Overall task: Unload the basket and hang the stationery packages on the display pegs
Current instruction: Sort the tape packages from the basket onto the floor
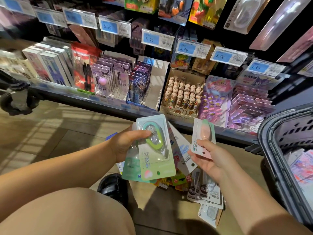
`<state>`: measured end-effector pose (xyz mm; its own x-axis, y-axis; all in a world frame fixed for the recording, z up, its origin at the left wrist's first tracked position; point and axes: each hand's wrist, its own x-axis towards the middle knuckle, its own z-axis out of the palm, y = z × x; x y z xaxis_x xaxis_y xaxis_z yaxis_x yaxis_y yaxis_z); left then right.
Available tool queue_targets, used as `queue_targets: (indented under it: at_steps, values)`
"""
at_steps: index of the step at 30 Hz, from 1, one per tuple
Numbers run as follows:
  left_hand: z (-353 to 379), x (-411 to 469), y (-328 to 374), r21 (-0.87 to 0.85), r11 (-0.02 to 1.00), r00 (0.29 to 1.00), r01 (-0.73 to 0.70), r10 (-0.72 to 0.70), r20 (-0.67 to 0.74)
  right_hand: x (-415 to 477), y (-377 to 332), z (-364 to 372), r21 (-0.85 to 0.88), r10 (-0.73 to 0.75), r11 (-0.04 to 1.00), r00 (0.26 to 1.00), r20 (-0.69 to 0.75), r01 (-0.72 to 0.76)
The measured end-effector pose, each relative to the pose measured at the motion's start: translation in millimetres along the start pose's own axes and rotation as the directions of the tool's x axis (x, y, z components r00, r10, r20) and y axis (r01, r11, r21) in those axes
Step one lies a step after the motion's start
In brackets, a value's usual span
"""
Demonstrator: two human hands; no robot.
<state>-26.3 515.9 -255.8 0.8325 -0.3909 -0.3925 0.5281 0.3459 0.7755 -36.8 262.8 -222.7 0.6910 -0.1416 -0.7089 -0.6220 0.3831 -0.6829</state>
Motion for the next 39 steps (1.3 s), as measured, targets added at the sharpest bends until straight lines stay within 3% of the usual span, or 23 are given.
queue_targets:
  at_steps: [10,17,20,30,34,36,39]
  values:
    - [0.6,1.3,-3.4,-0.021,0.997,0.998,0.068,-0.067,0.019,10.2,7.2,2.1,-0.111,-0.018,0.994,0.999,0.050,0.023]
    - [-4.4,1.9,-4.9,-0.090,0.991,0.988,0.098,-0.086,0.131,20.9,8.0,-5.8,-0.177,-0.219,0.961,0.976,-0.010,0.214]
    - [-3.7,-0.5,-5.6,-0.121,0.987,0.980,0.102,-0.079,0.183,22.4,6.5,-8.5,-0.220,-0.312,0.929,0.950,-0.027,0.299]
    - [-10.7,-3.3,-4.1,-0.152,0.983,0.983,0.103,-0.078,0.166,21.0,-1.2,-25.0,-0.361,-0.533,0.788,0.846,0.005,0.498]
    - [-9.3,-0.8,-6.5,-0.148,0.982,0.985,0.119,-0.098,0.145,13.3,-5.8,-29.0,-0.517,-0.662,0.633,0.749,0.023,0.576]
    - [-8.6,3.2,-14.0,-0.136,0.982,0.987,0.131,-0.117,0.111,15.8,-4.7,-28.0,-0.562,-0.655,0.607,0.754,0.046,0.562]
    - [-8.3,7.4,-22.0,-0.092,0.984,0.986,0.151,-0.143,0.081,23.6,-1.2,-30.4,-0.569,-0.596,0.650,0.803,0.031,0.504]
